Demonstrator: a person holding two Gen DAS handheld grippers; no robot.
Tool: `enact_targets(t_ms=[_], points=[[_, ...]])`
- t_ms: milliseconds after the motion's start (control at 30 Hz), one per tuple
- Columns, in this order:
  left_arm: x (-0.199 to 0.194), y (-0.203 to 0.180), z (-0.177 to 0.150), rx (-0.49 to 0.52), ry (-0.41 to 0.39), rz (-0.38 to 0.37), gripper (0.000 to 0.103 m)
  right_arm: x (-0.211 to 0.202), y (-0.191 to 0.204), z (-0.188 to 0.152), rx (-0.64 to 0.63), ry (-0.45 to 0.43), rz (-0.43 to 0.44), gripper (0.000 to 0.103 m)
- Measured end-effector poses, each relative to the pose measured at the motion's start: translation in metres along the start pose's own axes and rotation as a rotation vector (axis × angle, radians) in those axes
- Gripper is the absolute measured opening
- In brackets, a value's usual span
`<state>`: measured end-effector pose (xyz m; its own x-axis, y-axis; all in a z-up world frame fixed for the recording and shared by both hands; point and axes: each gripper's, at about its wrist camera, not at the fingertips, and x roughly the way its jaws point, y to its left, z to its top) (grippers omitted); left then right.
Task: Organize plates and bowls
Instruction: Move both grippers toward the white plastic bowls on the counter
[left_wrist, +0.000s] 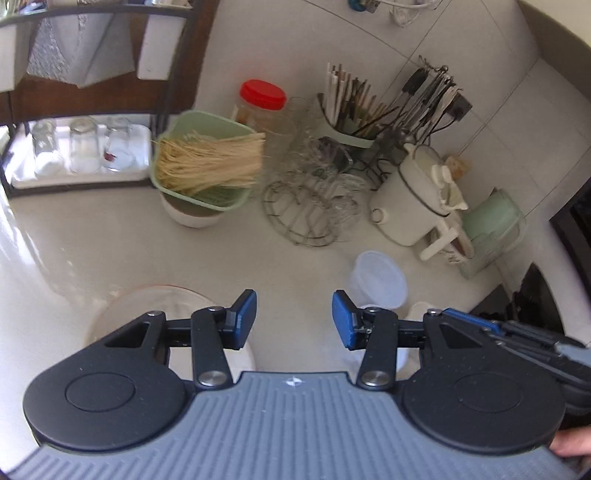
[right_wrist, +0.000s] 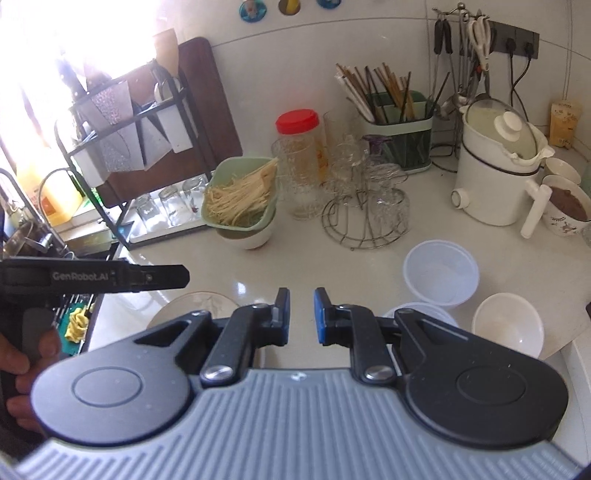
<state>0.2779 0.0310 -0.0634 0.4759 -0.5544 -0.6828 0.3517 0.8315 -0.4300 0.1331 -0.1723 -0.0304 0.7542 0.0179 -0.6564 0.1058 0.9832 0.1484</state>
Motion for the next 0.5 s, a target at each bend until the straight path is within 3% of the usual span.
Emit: enact_targets(t_ms=[167,500], points=[[0.017,-0.032,-0.005,0.028,0.007,0.024,0.055,-0.008,-0.035,-0.006,0.011,-0.024,-0.027,0.016],[0.074,-0.079,-0.020,0.109,0.046,0.054,0.055,-0.004,-0.098,-0.017,0.086,0.014,-0.070,0.019]])
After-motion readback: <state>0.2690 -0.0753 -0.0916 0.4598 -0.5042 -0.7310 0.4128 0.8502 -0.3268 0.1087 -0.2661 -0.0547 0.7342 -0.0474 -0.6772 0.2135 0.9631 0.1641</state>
